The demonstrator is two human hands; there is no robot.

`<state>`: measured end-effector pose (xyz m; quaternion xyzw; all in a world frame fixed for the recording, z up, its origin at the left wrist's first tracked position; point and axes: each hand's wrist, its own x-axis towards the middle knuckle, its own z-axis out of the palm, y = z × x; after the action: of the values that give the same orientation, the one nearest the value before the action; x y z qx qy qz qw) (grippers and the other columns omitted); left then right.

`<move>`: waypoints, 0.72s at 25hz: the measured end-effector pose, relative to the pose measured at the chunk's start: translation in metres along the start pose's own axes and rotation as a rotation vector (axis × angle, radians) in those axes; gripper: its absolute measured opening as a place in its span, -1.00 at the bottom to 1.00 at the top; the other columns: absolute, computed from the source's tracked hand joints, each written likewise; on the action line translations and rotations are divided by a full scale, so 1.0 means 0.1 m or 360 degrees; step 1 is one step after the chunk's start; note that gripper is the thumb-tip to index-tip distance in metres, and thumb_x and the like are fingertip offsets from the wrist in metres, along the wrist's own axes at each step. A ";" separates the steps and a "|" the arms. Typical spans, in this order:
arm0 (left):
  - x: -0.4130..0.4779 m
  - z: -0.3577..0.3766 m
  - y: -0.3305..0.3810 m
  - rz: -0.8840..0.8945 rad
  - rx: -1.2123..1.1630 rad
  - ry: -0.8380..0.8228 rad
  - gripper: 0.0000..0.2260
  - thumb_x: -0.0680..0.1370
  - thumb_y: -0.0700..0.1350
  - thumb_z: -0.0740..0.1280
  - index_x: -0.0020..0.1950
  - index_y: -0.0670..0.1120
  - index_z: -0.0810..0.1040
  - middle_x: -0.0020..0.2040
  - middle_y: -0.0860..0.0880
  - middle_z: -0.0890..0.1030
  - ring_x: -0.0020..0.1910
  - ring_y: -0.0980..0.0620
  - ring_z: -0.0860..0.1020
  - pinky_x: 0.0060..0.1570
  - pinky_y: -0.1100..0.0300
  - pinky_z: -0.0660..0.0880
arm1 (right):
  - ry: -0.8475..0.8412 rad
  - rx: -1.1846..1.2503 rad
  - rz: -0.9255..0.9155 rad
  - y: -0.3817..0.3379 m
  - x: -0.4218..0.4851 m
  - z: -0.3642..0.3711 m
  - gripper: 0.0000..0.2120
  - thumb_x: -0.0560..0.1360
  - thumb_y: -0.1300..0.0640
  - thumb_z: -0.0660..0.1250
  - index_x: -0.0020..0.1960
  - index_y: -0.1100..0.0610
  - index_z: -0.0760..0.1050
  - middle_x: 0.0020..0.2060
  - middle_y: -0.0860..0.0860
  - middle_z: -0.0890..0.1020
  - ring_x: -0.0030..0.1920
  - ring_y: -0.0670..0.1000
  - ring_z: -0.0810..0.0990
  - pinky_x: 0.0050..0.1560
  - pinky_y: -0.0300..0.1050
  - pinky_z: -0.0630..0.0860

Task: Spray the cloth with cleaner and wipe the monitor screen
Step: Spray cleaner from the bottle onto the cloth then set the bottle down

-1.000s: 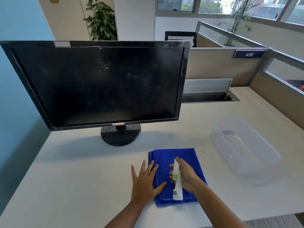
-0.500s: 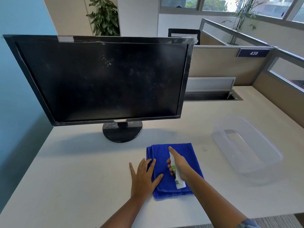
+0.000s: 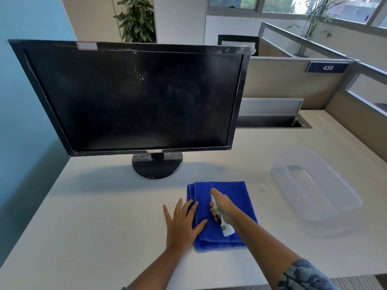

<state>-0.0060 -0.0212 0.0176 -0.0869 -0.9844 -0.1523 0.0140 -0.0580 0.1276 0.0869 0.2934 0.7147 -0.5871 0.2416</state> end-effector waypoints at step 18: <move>-0.01 0.02 0.00 0.0001 -0.0019 0.0049 -0.35 0.55 0.37 -0.07 0.28 -0.01 0.55 0.26 -0.03 0.55 0.29 -0.17 0.46 0.30 -0.32 -0.03 | -0.0195 -0.0002 0.0365 0.38 -0.29 -0.51 -0.56 0.44 -0.17 0.20 -0.44 0.14 0.36 -0.53 0.04 0.44 -0.58 -0.01 0.35 -0.47 -0.23 0.33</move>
<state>-0.0046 -0.0205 0.0160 -0.0850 -0.9831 -0.1596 0.0286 -0.0102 0.1792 0.0904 0.3365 0.6608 -0.5721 0.3504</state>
